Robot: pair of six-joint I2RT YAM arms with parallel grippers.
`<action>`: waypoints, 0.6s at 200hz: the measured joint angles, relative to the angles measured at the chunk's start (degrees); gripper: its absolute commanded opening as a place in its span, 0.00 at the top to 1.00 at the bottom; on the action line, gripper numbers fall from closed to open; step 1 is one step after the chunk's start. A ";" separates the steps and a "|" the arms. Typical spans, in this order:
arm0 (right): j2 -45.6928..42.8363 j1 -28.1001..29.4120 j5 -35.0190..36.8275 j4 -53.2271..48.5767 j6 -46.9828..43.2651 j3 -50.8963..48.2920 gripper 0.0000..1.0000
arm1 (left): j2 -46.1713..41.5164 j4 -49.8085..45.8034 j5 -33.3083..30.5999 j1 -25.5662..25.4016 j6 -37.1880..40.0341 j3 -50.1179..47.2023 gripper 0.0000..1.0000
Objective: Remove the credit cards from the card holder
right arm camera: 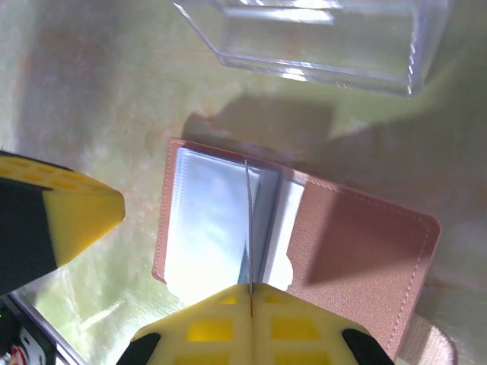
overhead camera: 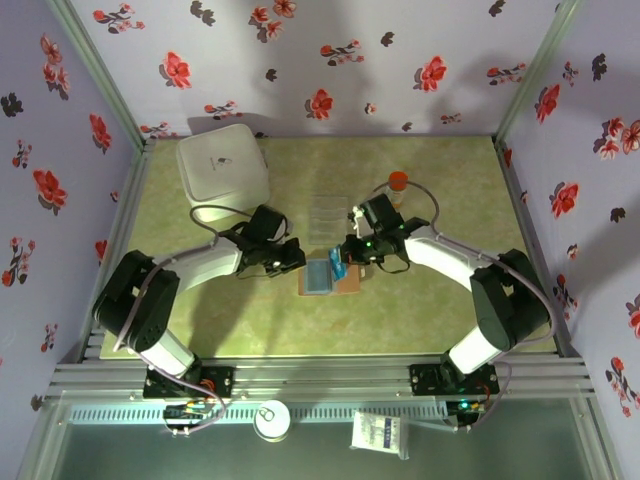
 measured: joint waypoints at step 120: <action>14.84 0.02 4.61 -22.34 -54.69 29.88 1.00 | -10.56 -2.49 -0.50 2.12 0.17 -7.28 1.00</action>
